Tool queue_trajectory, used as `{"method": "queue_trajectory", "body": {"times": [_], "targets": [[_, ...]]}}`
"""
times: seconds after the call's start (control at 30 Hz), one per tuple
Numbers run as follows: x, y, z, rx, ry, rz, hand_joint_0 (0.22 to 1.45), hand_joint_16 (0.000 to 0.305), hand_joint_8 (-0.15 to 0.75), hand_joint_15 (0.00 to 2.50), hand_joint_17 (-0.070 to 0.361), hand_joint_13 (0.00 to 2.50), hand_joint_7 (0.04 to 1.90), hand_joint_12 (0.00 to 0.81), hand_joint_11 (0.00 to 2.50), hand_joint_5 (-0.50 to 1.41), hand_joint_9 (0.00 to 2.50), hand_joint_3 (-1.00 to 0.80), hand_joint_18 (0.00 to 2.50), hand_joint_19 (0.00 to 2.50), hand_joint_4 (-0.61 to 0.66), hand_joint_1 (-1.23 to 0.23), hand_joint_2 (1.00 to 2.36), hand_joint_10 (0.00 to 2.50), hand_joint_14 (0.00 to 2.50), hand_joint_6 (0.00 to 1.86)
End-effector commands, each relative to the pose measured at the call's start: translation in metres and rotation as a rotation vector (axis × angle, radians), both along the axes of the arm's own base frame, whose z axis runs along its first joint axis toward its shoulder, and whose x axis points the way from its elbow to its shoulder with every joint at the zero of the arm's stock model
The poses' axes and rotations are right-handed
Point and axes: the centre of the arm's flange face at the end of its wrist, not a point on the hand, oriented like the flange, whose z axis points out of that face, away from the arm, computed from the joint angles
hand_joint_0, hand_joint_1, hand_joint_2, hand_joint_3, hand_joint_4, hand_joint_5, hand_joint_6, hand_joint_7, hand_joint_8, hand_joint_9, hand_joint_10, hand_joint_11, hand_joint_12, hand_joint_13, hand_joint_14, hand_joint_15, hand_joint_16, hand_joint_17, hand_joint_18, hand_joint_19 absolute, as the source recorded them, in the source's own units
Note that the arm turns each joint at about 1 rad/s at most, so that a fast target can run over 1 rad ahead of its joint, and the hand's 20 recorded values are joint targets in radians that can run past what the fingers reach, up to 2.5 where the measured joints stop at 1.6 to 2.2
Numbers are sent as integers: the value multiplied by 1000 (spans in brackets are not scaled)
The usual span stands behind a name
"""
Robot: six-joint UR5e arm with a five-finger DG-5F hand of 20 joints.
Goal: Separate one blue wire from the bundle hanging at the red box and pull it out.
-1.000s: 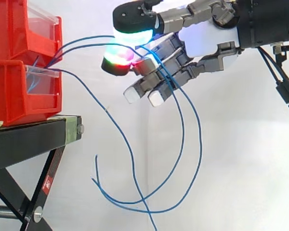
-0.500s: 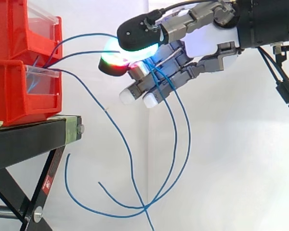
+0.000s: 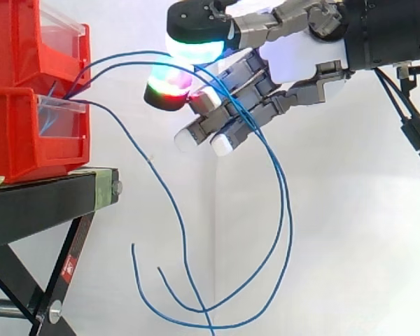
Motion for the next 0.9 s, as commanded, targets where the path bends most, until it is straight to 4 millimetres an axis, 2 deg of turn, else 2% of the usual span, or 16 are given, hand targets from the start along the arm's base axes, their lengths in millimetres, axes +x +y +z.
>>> {"method": "queue_trajectory", "body": {"times": [0.0,0.47,0.87], "targets": [[0,0,-1,0,1,0,504,59,351,579,132,587,956,463,1395,-179,950,-440,721,626,134,-796,1004,14,15,889],[0,0,0,0,0,0,570,52,329,591,118,675,1019,439,1391,-140,1079,-360,793,653,84,-747,1011,14,17,887],[0,0,0,0,0,0,562,52,320,591,117,682,1047,433,1396,-136,1117,-310,811,658,55,-727,1015,16,17,891]]}}
